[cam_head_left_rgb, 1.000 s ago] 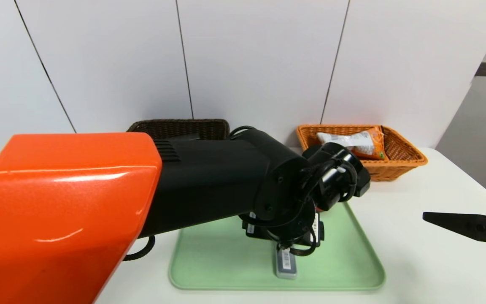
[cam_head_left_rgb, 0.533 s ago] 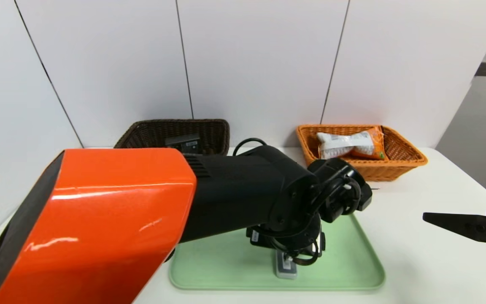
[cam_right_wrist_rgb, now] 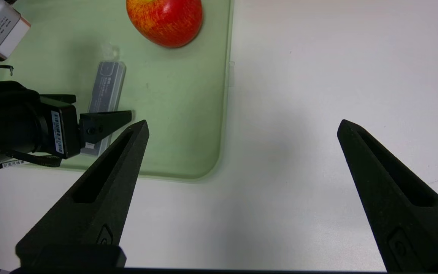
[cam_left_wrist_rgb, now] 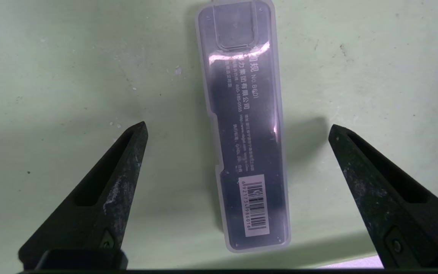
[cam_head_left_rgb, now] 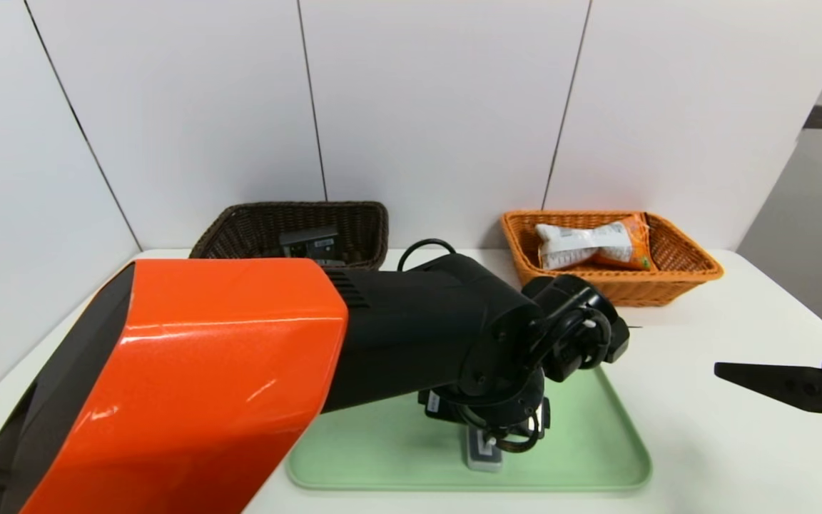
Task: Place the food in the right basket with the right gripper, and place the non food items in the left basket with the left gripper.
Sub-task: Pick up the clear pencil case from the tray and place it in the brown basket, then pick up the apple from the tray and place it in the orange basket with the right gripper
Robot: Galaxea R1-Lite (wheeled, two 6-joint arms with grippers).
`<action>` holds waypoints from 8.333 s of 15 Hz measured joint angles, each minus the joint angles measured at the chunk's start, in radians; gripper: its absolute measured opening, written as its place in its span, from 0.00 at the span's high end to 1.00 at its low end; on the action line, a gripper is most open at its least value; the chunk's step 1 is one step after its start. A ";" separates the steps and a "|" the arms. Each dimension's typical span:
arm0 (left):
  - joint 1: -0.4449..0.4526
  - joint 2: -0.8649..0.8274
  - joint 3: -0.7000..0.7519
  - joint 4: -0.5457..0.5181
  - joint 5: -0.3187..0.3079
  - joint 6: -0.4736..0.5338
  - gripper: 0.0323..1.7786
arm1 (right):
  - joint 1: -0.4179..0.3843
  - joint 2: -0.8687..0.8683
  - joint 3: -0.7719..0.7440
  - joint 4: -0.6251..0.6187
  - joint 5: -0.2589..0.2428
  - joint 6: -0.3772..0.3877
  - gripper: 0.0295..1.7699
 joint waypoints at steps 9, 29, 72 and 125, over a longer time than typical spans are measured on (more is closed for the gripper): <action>0.000 0.019 -0.001 -0.012 0.000 -0.006 0.55 | -0.001 -0.001 0.001 0.000 0.001 -0.003 0.03; 0.246 -0.330 -0.001 -0.146 -0.003 0.230 0.70 | -0.002 0.013 -0.027 0.000 0.000 0.003 0.03; 0.811 -0.448 0.148 -0.261 -0.196 0.394 0.12 | 0.293 0.788 -0.544 0.009 -0.297 0.136 0.03; 0.724 -1.023 0.881 -0.388 -0.209 0.394 0.05 | -0.084 0.880 -0.662 -0.308 -0.160 0.113 0.30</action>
